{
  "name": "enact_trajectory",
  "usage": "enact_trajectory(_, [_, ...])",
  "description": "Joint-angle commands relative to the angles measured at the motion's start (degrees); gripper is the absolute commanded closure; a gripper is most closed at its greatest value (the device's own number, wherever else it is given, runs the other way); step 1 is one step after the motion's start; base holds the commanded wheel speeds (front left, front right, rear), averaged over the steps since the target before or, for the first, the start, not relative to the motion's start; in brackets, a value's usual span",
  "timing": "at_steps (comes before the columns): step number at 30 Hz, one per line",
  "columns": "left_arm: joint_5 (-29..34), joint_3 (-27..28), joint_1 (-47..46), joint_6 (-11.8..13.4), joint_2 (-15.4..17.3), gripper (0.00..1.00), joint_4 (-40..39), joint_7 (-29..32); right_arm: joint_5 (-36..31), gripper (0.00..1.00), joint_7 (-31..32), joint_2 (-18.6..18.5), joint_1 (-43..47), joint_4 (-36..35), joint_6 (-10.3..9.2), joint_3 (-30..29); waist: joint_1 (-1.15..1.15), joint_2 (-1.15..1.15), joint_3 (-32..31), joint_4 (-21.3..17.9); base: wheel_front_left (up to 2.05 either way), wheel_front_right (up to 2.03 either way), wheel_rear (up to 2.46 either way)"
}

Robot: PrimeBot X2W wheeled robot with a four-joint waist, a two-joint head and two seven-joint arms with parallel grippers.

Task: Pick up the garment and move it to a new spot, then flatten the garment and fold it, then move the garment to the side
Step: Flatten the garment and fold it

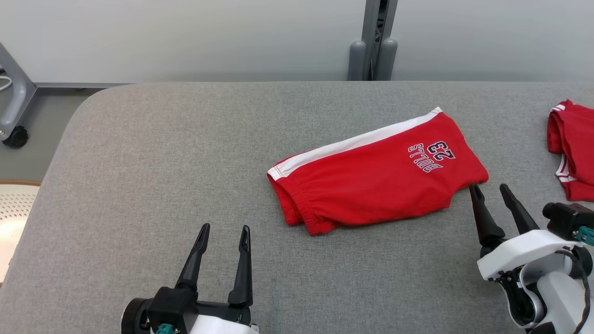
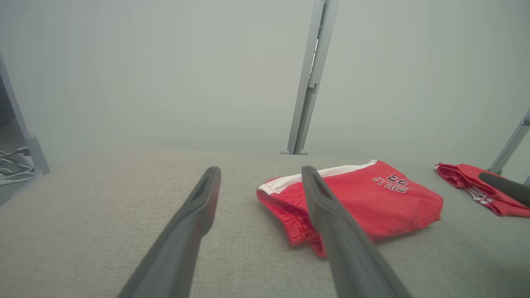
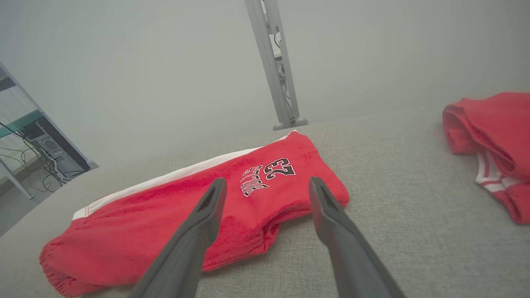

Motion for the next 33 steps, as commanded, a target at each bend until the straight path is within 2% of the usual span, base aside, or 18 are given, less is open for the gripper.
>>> enact_trajectory(1, [0.5,0.38,0.02,-0.3,0.04,0.0,-0.12,-0.19,1.24,0.0,-0.22,-0.37,0.06,0.9,-0.02,-0.04,0.0,0.0,0.18,0.21,0.0,0.0,0.0])
enact_trajectory(8, [2.89,0.06,-1.49,-2.33,-0.69,0.0,-0.13,-0.19,9.7,0.0,3.19,-2.66,-5.78,7.89,-0.02,-0.92,0.0,0.0,2.71,1.57,0.0,0.0,0.0])
enact_trajectory(15, [4.46,-0.77,-3.92,-4.24,-1.01,0.0,0.52,-0.19,9.3,0.0,7.27,-5.85,-15.03,17.94,-0.02,0.86,0.0,0.0,6.66,3.59,0.0,0.0,0.0])
enact_trajectory(23, [5.26,-1.93,-6.65,-5.75,-1.43,0.0,1.4,-0.19,10.75,0.0,11.24,-5.39,-23.13,27.48,-0.02,2.14,0.0,0.0,9.61,5.97,0.0,0.0,0.0])
enact_trajectory(24, [5.05,-2.17,-7.16,-5.89,-1.5,0.0,1.82,-0.19,11.99,0.03,12.1,-5.16,-24.08,28.84,-0.02,2.08,0.0,0.0,9.75,6.56,0.0,0.0,0.0])
enact_trajectory(27, [4.81,-2.28,-7.64,-6.11,-1.6,0.0,2.2,-0.19,12.95,0.26,13.33,-4.84,-24.89,30.33,-0.02,2.88,0.0,0.0,9.82,7.22,0.0,0.0,0.0])
enact_trajectory(28, [4.75,-2.33,-7.66,-6.18,-1.62,0.0,2.27,-0.19,13.14,0.44,13.65,-4.76,-25.07,30.73,-0.02,3.29,0.0,0.0,9.84,7.4,0.0,0.0,0.0])
enact_trajectory(30, [4.69,-2.46,-7.68,-6.28,-1.66,0.0,2.46,-0.19,13.86,0.56,14.49,-4.49,-25.36,31.45,-0.02,3.95,0.0,0.0,9.84,7.71,0.0,0.0,0.0])
enact_trajectory(32, [4.64,-2.54,-8.04,-6.28,-1.69,0.0,2.58,-0.19,14.38,0.75,14.99,-4.58,-25.58,31.94,-0.02,4.47,0.0,0.0,9.82,7.95,0.0,0.0,0.0])
enact_trajectory(33, [4.63,-2.61,-8.18,-6.32,-1.7,0.0,2.66,-0.19,14.6,0.93,14.97,-4.68,-25.59,32.24,-0.02,4.68,0.0,0.0,9.82,8.05,0.0,0.0,0.0])
